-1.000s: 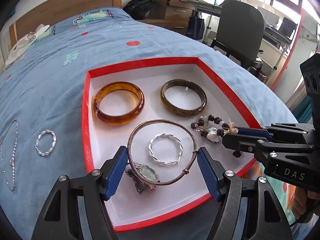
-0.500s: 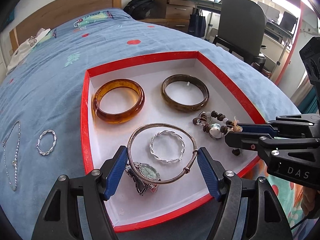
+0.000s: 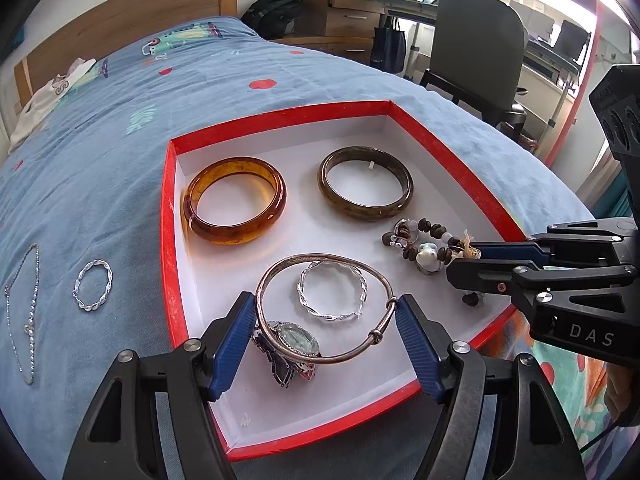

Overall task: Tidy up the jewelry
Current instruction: 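Carry the bangle and beaded bracelet into the red box and open both tools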

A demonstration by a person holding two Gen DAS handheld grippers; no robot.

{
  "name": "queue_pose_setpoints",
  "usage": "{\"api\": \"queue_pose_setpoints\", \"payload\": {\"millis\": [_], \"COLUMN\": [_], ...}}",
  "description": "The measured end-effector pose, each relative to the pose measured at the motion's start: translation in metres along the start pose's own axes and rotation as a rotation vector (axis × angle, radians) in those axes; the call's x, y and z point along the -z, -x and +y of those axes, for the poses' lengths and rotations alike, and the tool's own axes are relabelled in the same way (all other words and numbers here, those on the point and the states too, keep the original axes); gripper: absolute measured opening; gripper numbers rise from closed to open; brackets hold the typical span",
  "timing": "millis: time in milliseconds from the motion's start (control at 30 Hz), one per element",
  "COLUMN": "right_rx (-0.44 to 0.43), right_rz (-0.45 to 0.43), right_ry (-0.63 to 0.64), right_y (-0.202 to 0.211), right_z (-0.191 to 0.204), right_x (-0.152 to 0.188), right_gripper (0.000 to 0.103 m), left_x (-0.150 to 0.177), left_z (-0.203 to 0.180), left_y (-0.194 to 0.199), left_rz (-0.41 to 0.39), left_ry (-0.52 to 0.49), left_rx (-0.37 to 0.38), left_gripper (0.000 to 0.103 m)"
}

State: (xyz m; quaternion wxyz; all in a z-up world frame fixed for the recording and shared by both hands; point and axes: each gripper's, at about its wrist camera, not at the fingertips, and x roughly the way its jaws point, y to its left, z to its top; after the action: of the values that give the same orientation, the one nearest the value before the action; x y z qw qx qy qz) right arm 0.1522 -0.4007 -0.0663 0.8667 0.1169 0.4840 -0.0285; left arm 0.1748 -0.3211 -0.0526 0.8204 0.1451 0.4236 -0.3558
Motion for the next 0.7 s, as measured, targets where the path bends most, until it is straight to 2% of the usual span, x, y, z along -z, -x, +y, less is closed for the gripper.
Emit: {"api": "queue_pose_setpoints", "payload": {"millis": [300, 400, 467, 700], "right_rx": [0.023, 0.027, 0.035, 0.048], "right_rz": [0.037, 0.042, 0.039, 0.026], "right_ry": [0.036, 0.049, 0.059, 0.056], "right_y": [-0.002, -0.001, 0.001, 0.014], "right_z": [0.004, 0.007, 0.009, 0.013], "right_x": [-0.001, -0.002, -0.002, -0.004], "right_gripper": [0.021, 0.030, 0.043, 0.045], "left_x": [0.000, 0.000, 0.000, 0.005], "left_z": [-0.001, -0.001, 0.000, 0.006], "left_y": [0.004, 0.006, 0.008, 0.028], "left_rz": [0.009, 0.007, 0.005, -0.021], "left_ry": [-0.019, -0.024, -0.026, -0.030], "left_rx": [0.006, 0.008, 0.009, 0.004], "left_gripper": [0.071, 0.071, 0.071, 0.071]}}
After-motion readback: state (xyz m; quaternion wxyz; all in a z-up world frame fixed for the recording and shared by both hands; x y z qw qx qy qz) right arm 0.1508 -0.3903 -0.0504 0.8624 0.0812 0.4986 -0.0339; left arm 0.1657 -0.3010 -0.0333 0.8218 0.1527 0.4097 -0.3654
